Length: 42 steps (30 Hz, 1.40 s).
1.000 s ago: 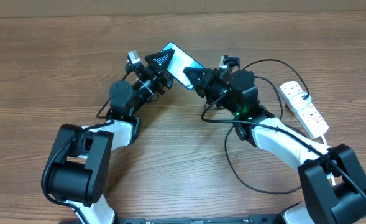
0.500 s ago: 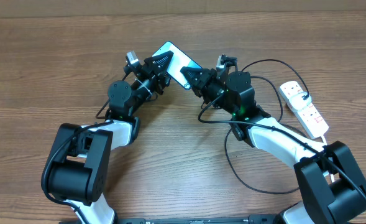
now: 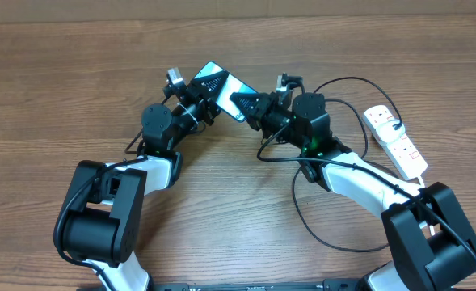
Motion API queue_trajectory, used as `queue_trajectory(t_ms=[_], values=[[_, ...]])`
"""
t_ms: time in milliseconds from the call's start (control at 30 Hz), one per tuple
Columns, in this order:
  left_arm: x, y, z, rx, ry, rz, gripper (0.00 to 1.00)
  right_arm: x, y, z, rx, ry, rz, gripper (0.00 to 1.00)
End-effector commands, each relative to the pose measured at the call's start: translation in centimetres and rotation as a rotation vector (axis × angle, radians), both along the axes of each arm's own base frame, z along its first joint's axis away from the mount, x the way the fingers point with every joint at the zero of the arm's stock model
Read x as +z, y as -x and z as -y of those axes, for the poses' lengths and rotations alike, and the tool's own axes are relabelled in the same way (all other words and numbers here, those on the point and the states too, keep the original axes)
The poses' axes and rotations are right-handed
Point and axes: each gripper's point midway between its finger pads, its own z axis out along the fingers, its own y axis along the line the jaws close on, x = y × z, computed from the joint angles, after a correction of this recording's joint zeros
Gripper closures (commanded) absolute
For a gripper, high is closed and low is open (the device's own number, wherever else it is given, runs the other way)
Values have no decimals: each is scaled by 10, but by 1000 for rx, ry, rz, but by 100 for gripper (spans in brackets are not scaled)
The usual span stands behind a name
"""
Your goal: Plug charger to phone and switch on socket
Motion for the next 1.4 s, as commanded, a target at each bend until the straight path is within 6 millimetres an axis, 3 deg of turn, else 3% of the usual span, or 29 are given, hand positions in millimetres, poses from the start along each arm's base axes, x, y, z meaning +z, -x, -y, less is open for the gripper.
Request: queue_trajectory(t_ms=[0,167,300,333,433,467,600,667,800,933,1167,1367], values=[[-2,1,3,-15,-19,17,76,12,3,-11,51,-24,21,96],[-3,1,3,-18,-20,10,94,12,3,-11,51,-24,21,96],[-3,1,3,-18,-20,9,95,12,4,-12,58,-25,21,96],[-3,1,3,-18,-20,9,95,12,5,-12,62,-25,21,89],[-3,1,3,-18,-16,5,96,13,7,-13,77,-28,21,7],[-3,1,2,-23,-5,-6,96,13,7,-12,88,-26,30,0],[-9,2,-9,-67,42,-88,96,18,2,5,114,17,102,0],[-18,4,-18,-106,54,-156,96,18,-2,24,108,56,113,0],[-28,18,-49,-243,62,-246,96,-3,-4,90,26,235,36,0],[-21,26,-58,-368,58,-270,96,-13,3,124,-21,343,-5,0],[4,15,-51,-527,42,-268,96,-35,23,147,-55,485,-106,0],[-1,3,-41,-597,57,-314,95,-50,32,154,-41,550,-144,0]])
